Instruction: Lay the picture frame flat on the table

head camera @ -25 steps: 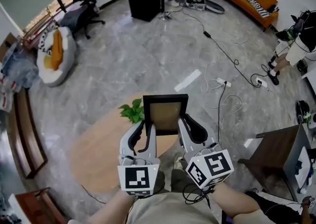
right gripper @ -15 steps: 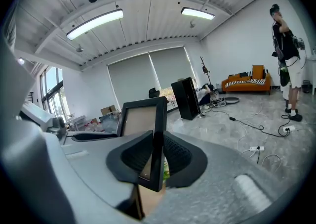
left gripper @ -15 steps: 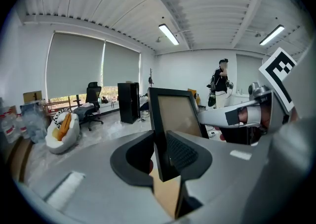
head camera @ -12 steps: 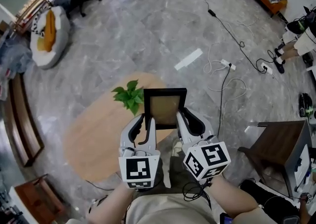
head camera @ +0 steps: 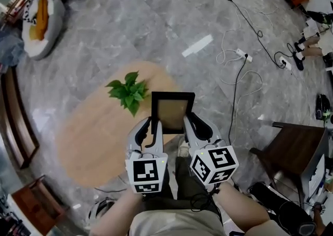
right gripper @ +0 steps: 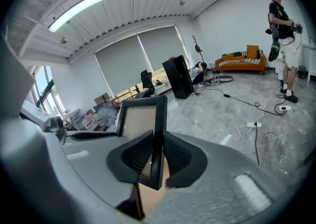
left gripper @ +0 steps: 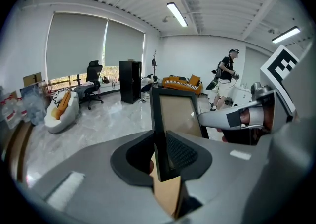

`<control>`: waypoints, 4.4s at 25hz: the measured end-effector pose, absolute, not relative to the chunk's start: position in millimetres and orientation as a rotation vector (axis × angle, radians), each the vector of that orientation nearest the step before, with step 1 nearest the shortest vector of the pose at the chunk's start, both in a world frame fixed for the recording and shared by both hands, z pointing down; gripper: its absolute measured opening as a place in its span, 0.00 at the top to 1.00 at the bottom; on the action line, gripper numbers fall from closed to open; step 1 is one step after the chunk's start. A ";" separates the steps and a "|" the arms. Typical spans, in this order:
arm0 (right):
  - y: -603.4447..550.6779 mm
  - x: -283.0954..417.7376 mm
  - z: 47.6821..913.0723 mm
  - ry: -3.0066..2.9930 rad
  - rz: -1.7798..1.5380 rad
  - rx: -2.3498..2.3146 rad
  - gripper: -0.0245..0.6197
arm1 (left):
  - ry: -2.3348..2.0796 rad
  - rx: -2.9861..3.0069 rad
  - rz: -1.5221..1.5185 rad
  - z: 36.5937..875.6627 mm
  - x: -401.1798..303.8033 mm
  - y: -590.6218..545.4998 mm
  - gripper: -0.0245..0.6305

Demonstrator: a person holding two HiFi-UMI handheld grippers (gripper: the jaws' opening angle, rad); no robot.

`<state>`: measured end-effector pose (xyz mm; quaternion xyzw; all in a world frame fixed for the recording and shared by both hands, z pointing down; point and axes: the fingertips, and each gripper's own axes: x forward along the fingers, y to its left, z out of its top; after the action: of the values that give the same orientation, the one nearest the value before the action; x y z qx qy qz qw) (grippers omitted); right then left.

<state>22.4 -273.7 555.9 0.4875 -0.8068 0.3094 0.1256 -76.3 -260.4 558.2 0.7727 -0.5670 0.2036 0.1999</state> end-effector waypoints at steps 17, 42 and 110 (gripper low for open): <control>-261.6 20.5 746.2 -2.148 1.116 1.310 0.86 | -1.471 2.003 0.738 738.2 -76.0 -243.4 0.81; -256.6 18.2 911.4 -1.972 1.197 1.188 0.84 | -1.337 1.834 0.802 902.9 -76.6 -240.5 0.81; -251.6 19.2 266.7 -2.682 0.167 1.296 0.96 | -1.804 2.623 0.450 303.5 -112.6 -239.2 0.93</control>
<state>19.2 -251.6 266.7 0.4330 -0.8962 0.0557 0.0790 -112.6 -239.2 303.5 0.8153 -0.5607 0.1400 -0.0366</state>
